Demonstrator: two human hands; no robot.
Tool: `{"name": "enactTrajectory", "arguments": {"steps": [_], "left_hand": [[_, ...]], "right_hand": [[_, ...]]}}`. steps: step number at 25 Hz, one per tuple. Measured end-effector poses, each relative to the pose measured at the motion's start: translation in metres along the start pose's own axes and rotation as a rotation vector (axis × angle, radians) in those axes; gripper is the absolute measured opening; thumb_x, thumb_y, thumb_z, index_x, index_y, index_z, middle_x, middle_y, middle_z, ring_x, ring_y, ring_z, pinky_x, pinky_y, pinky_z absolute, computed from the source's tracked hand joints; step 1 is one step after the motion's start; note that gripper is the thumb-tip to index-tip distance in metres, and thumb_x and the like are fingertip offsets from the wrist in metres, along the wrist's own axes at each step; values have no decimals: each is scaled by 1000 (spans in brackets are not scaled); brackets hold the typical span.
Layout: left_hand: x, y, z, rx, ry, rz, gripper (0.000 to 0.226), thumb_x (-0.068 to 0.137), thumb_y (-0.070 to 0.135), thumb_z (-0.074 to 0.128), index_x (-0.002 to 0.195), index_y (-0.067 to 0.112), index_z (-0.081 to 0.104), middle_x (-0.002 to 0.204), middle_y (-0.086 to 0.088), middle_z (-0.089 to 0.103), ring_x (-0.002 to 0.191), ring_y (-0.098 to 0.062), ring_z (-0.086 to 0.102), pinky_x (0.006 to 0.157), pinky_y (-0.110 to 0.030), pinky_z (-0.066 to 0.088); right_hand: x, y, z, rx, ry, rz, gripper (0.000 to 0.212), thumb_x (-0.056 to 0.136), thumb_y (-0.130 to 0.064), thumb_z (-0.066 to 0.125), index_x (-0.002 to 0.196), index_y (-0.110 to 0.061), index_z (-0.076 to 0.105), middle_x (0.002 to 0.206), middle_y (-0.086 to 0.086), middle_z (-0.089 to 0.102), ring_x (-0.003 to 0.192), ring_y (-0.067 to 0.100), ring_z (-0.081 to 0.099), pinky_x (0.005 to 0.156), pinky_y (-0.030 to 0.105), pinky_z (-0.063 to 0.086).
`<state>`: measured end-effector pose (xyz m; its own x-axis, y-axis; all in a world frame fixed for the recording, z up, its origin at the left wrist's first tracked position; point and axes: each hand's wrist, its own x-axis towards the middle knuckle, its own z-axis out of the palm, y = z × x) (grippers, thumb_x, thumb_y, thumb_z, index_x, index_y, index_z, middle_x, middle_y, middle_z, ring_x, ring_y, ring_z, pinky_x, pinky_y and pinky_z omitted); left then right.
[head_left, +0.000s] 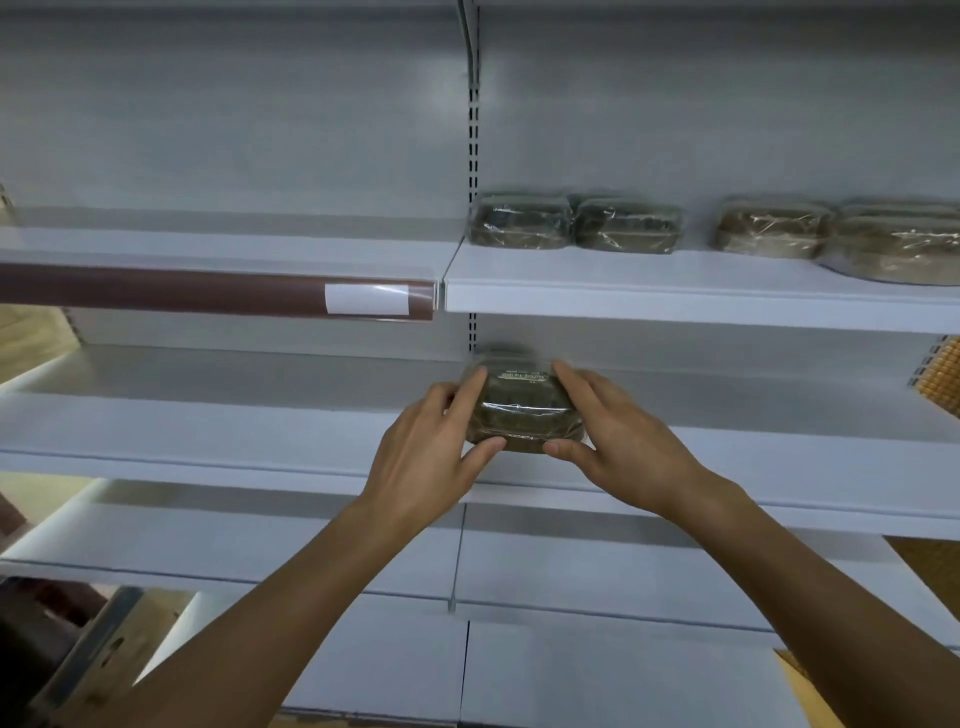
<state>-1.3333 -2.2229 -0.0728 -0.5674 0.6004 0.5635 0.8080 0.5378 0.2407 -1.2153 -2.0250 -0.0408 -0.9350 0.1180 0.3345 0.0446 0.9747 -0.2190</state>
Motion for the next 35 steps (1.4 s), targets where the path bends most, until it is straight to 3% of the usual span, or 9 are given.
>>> {"name": "enactTrajectory", "arguments": {"steps": [7, 15, 24, 30, 35], "left_hand": [[-24, -18, 62, -60, -204, -149, 76, 95, 48, 56, 156, 31, 15, 136, -3, 46, 108, -24, 61, 88, -37, 52], [-28, -41, 112, -22, -293, -198, 74, 97, 45, 54, 156, 27, 13, 142, -5, 44, 113, -21, 59, 91, -32, 51], [-10, -64, 146, -19, -305, -183, 80, 97, 50, 50, 157, 23, 4, 151, -8, 37, 118, -24, 58, 92, -37, 54], [4, -68, 155, -43, -282, -200, 77, 98, 44, 52, 157, 23, 6, 142, -7, 46, 111, -23, 61, 87, -36, 53], [15, -76, 163, -29, -284, -200, 75, 98, 42, 53, 156, 24, 9, 142, -8, 50, 115, -25, 59, 92, -39, 54]], "right_hand": [[-3, 26, 72, 90, -173, 101, 79, 95, -46, 57, 155, -29, 8, 157, -2, 26, 138, 21, 32, 106, 42, 41], [15, 52, 135, 140, -242, 131, 83, 94, -41, 59, 156, -28, 5, 160, 0, 20, 139, 24, 33, 108, 44, 41], [44, 68, 165, 67, -222, 174, 83, 96, -41, 56, 156, -29, 0, 164, 4, 11, 142, 30, 35, 106, 49, 44], [58, 77, 171, 81, -222, 200, 82, 96, -41, 56, 155, -32, 1, 163, 5, 14, 140, 31, 38, 103, 49, 47], [68, 81, 174, 81, -221, 225, 81, 97, -42, 54, 156, -33, 0, 162, 8, 15, 139, 32, 39, 103, 48, 46]]}}
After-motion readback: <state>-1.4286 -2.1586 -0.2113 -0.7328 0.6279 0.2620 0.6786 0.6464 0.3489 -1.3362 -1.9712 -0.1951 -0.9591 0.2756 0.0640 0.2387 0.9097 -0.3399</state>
